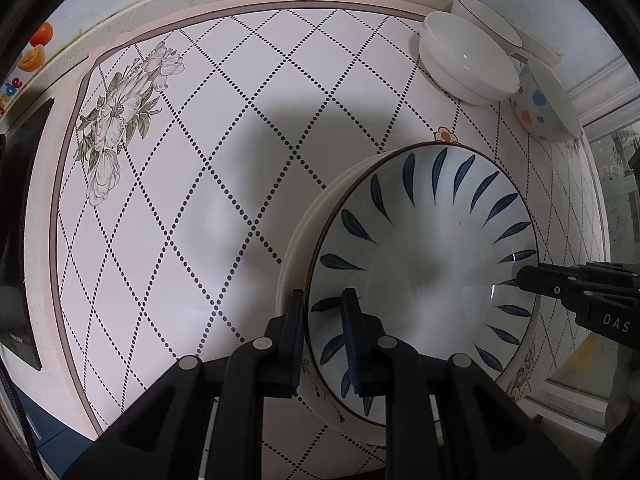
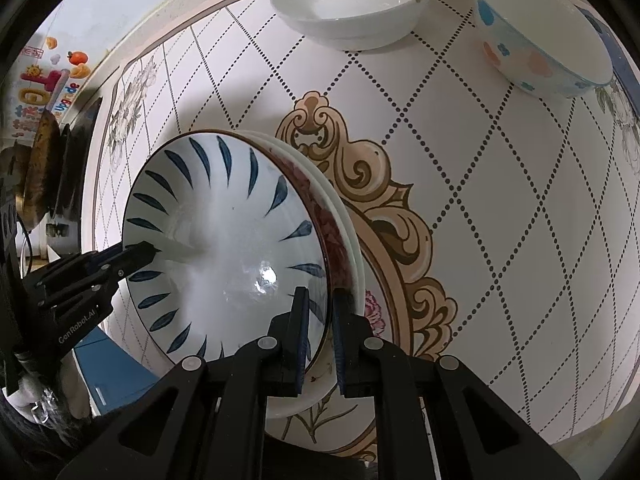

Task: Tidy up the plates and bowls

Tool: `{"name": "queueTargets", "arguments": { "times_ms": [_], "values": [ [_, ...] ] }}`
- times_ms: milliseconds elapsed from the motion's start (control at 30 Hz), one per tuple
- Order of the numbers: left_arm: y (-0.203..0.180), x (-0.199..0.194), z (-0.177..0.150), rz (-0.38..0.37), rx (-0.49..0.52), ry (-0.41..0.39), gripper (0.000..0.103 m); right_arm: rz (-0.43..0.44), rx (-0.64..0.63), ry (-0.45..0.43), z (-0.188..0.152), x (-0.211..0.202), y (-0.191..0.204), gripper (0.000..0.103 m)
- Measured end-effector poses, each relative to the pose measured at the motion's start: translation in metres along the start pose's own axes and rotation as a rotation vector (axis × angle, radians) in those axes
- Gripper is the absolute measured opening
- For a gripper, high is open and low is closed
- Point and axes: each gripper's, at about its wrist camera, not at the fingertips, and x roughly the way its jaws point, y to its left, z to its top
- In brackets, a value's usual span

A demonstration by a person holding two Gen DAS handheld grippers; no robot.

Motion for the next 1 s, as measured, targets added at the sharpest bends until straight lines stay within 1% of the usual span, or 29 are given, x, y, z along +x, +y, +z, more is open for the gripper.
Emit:
{"name": "queueTargets", "arguments": {
  "times_ms": [167,267,433,533,633,767,833,933,1000],
  "values": [
    [0.004,0.001,-0.002,-0.014,-0.016,0.007,0.016,0.002,0.012,0.003,0.001,0.001,0.001,0.013],
    [0.005,0.003,-0.005,-0.016,-0.025,0.017,0.016,0.008,0.029,0.000,0.001,0.001,-0.001,0.015],
    [0.008,0.007,-0.009,-0.030,-0.047,0.044,0.016,0.014,0.067,-0.008,0.000,0.000,-0.003,0.016],
    [0.011,0.010,-0.008,-0.040,-0.063,0.064,0.016,0.024,0.090,-0.005,-0.004,-0.001,-0.006,0.017],
    [0.011,0.007,-0.010,-0.037,-0.071,0.065,0.016,0.027,0.093,-0.006,-0.007,-0.002,-0.006,0.020],
    [0.013,0.000,-0.011,-0.026,-0.066,0.053,0.016,0.039,0.108,-0.011,-0.010,-0.004,-0.008,0.021],
    [0.011,-0.007,-0.007,-0.021,-0.065,0.044,0.016,0.031,0.107,-0.023,-0.009,-0.007,-0.007,0.021],
    [0.009,-0.026,-0.010,-0.009,-0.058,0.023,0.016,0.023,0.101,-0.047,-0.012,-0.020,-0.006,0.021],
    [0.005,-0.046,-0.011,-0.013,-0.058,0.005,0.016,0.011,0.093,-0.071,-0.016,-0.034,-0.002,0.021]
  ]
}}
